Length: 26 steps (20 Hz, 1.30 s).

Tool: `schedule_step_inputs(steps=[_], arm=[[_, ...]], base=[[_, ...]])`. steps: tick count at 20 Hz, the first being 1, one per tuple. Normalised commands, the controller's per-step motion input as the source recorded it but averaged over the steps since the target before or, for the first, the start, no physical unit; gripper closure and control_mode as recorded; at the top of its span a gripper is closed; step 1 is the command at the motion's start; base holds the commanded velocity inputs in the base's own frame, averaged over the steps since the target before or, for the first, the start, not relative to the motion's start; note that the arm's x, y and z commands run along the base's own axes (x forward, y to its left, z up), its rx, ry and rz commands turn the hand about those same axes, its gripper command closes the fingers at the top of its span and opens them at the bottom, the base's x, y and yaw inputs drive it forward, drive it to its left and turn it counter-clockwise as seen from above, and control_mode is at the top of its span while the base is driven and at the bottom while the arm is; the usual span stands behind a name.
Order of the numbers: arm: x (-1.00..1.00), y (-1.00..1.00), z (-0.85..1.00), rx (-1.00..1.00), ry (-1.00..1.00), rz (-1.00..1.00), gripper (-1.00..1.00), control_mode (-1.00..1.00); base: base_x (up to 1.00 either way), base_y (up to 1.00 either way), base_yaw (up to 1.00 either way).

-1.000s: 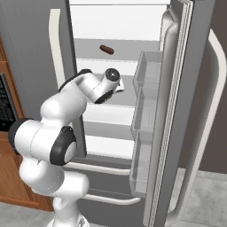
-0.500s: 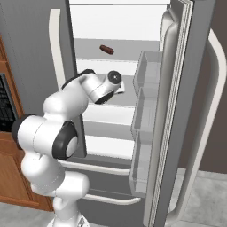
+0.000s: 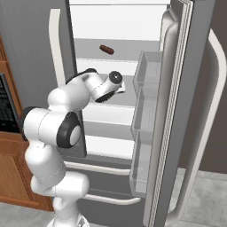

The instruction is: Retrieve the sausage and cheese from the fridge and place them on the cutting board on the counter.

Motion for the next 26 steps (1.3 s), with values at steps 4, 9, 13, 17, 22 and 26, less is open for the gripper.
schedule_step_inputs(steps=[4,9,13,17,22,26], arm=[[0.24,0.00,-0.07,0.00,0.01,0.00,-1.00,-1.00],[0.23,0.04,-0.18,0.00,0.02,0.00,-1.00,-1.00],[0.28,0.09,-0.06,0.00,0.00,0.00,-1.00,-1.00],[0.26,0.08,0.00,0.00,0.00,0.00,-1.00,-1.00],[0.18,0.00,-0.09,0.00,0.02,0.00,-1.00,-1.00],[0.19,0.00,-0.16,0.00,0.03,0.00,-1.00,-1.00]], base=[[0.00,0.00,0.00],[0.00,0.00,0.00],[0.00,0.00,0.00],[0.00,0.00,0.00],[0.00,0.00,0.00],[0.00,0.00,0.00]])
